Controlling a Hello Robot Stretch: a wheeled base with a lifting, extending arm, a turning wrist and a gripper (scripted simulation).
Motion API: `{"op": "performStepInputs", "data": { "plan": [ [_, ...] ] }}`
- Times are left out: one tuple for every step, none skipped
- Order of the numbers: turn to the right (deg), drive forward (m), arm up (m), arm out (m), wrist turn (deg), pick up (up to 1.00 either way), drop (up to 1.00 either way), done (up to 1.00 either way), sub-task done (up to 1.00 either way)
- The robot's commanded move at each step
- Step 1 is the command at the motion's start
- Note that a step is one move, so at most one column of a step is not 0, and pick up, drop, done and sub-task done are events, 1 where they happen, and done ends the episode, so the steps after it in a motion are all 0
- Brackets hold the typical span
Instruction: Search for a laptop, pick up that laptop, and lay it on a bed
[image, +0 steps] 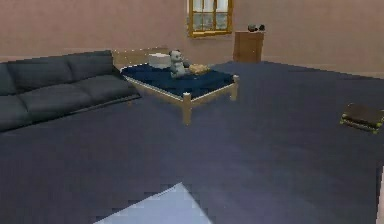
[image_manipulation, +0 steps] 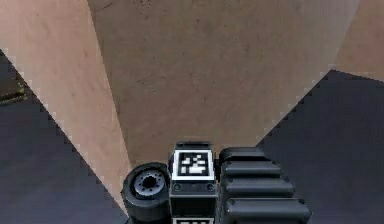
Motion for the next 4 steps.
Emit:
{"op": "performStepInputs", "data": {
  "plan": [
    [0.0,0.45,0.0,0.0,0.0,0.0,0.0,0.0,0.0],
    [21.0,0.0,0.0,0.0,0.0,0.0,0.0,0.0,0.0],
    [0.0,1.0,0.0,0.0,0.0,0.0,0.0,0.0,0.0],
    [0.0,1.0,0.0,0.0,0.0,0.0,0.0,0.0,0.0]
  ]
}}
